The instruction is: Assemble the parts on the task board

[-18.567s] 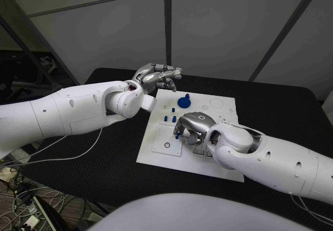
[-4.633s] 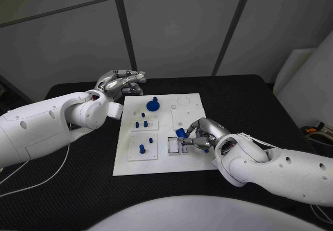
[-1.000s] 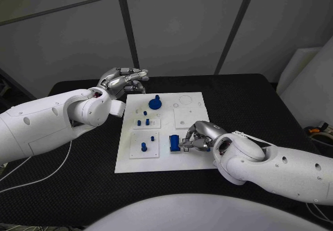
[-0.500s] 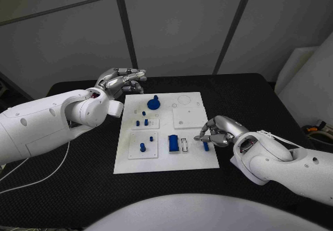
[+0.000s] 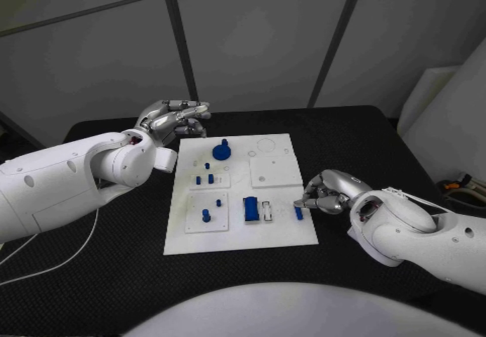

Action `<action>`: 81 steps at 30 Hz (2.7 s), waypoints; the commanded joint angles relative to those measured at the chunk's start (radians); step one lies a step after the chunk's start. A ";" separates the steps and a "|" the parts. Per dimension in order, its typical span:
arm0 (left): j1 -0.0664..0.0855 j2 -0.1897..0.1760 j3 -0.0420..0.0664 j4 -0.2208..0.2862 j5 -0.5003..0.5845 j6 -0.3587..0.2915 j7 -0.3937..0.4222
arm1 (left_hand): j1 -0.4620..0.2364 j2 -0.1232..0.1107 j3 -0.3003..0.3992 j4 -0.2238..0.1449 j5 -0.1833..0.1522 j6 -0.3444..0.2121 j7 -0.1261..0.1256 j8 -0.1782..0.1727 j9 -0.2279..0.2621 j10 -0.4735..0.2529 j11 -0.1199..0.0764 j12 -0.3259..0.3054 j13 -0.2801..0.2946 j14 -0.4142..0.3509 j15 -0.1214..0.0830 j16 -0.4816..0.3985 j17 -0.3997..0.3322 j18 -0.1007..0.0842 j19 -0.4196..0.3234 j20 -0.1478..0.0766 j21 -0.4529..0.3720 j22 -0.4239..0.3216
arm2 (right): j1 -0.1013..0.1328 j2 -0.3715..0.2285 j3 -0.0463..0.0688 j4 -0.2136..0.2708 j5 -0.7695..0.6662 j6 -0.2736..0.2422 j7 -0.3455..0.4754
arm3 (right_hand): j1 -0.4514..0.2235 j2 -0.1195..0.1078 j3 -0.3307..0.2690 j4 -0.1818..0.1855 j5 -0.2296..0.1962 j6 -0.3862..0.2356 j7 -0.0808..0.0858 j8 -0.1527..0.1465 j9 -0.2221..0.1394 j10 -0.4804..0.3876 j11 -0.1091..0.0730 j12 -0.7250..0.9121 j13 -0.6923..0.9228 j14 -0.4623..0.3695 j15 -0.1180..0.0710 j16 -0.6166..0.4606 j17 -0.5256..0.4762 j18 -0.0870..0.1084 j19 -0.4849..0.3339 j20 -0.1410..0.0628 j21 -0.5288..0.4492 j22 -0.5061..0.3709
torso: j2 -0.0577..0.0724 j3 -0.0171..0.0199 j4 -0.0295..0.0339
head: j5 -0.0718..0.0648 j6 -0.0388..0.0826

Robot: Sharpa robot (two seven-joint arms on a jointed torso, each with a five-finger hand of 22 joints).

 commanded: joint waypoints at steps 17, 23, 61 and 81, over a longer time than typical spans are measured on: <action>0.001 -0.001 0.001 0.003 0.000 0.014 0.006 | -0.006 0.005 -0.006 -0.001 0.000 -0.005 0.003 0.006 0.000 -0.007 0.002 0.005 0.001 -0.004 0.005 0.000 -0.001 0.048 0.007 0.002 -0.006 -0.001 | -0.005 0.049 -0.001 -0.043 -0.069 0.126 -0.075 | 0.006 -0.020 -0.003 0.004 0.015 0.009 0.004 -0.014 -0.003 -0.002 0.009 -0.006 -0.001 0.055 0.007 -0.005 0.001 -0.008 0.105 0.006 0.003 0.263 | -0.001 -0.0005 0.0028 | -0.003 0.000; 0.001 -0.001 0.001 0.002 0.000 0.013 0.006 | -0.004 0.006 -0.008 -0.001 0.000 -0.006 0.003 0.007 0.000 -0.010 0.002 0.008 0.001 -0.005 0.005 0.002 -0.004 0.048 0.007 0.002 -0.008 -0.003 | -0.020 0.059 -0.002 -0.048 -0.070 0.153 -0.085 | 0.025 -0.019 0.005 -0.004 0.019 0.017 0.002 -0.021 -0.005 -0.002 0.008 -0.004 0.001 0.056 0.006 -0.003 0.005 -0.008 0.105 0.006 0.003 0.263 | 0.000 0.0004 0.0007 | -0.002 0.000; 0.000 -0.001 0.001 0.002 0.000 0.012 0.009 | -0.004 0.007 -0.009 -0.001 0.000 -0.007 0.003 0.007 0.000 -0.011 0.003 0.009 0.001 -0.005 0.005 0.002 -0.005 0.048 0.007 0.002 -0.009 -0.004 | -0.044 0.061 -0.001 0.031 0.094 -0.092 -0.118 | 0.101 -0.033 0.301 -0.066 0.179 0.065 -0.008 -0.092 -0.009 -0.006 -0.003 -0.020 0.000 0.059 -0.003 0.001 0.025 -0.008 0.105 -0.004 0.003 0.263 | -0.002 -0.0007 0.0017 | 0.003 0.000; -0.028 0.008 -0.003 -0.012 0.000 0.017 0.005 | -0.005 0.007 -0.010 0.000 0.000 -0.007 0.003 0.008 0.000 -0.011 0.003 0.010 0.001 -0.005 0.005 0.002 -0.005 0.048 0.008 0.003 -0.009 -0.004 | -0.040 0.134 0.002 0.010 0.235 -0.145 -0.006 | 0.053 -0.069 0.366 -0.048 0.189 0.075 -0.011 -0.095 0.003 0.004 -0.005 -0.013 0.005 0.061 -0.005 0.005 0.034 -0.008 0.105 -0.005 0.003 0.263 | -0.001 0.0002 0.0008 | 0.012 0.000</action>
